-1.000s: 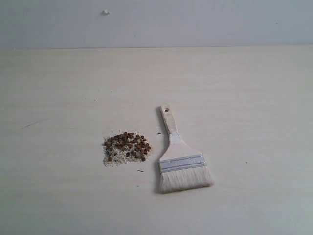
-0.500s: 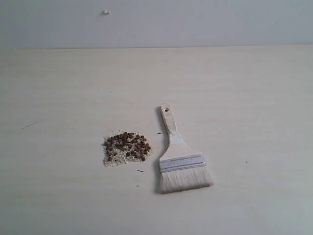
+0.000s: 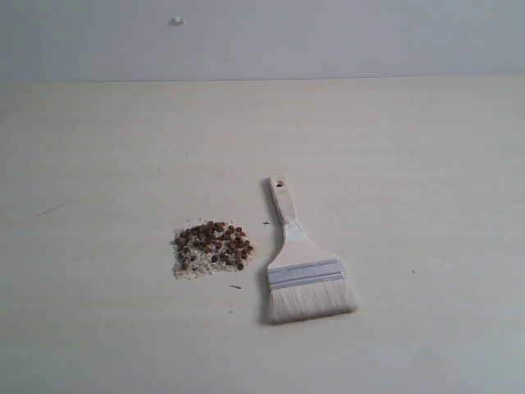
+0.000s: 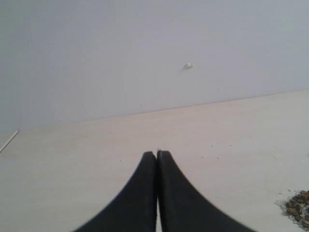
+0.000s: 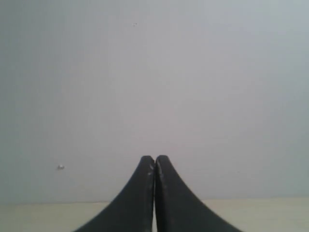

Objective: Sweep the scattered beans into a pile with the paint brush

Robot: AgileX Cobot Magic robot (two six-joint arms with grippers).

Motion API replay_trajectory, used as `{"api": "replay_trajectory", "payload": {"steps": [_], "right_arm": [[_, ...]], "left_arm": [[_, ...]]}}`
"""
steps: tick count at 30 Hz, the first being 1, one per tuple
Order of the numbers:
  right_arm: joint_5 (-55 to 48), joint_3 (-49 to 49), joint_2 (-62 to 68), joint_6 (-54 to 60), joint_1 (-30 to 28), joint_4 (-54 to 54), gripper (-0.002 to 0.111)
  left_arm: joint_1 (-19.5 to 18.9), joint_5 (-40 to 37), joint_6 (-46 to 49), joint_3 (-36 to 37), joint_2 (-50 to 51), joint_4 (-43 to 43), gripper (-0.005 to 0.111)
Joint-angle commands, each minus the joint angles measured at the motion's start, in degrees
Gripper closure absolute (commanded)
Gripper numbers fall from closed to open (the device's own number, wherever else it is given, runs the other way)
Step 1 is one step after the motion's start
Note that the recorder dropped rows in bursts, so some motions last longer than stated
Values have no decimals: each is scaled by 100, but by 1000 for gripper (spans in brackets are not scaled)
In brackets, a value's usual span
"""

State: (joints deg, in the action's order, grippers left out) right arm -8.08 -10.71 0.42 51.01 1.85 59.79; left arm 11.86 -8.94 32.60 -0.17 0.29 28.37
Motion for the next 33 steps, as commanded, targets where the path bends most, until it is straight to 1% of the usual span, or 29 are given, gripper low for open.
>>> {"api": "replay_trajectory", "payload": {"steps": [1,3,6,8,10,12,14,15,17,24,33], "right_arm": [[-139,5,-42,26,-46,-827,108],[-184,5,-42,26,-46,-1118,108],[-216,5,-42,-2,-46,-1232,108],[-346,5,-42,-290,-46,-1583,108],[-457,5,-42,-1275,-46,-2755,108],[-526,62,-42,-3013,-46,-4185,108],[-526,164,-42,-4618,-46,-5273,108],[-526,239,-42,-5311,-46,-5742,108],[-547,421,-42,-6038,-46,-6317,108],[-547,1064,-42,-5860,-46,-6344,108],[-681,1071,-42,-5862,-46,-6318,108]], "left_arm": [[23,26,0,17,-29,11,107],[23,26,0,17,-29,11,107],[23,26,0,17,-29,11,107],[23,26,0,17,-29,11,107],[23,26,0,17,-29,11,107],[23,26,0,17,-29,11,107],[23,26,0,17,-29,11,107],[23,26,0,17,-29,11,107],[23,26,0,17,-29,11,107],[23,26,0,17,-29,11,107],[23,26,0,17,-29,11,107]]}}
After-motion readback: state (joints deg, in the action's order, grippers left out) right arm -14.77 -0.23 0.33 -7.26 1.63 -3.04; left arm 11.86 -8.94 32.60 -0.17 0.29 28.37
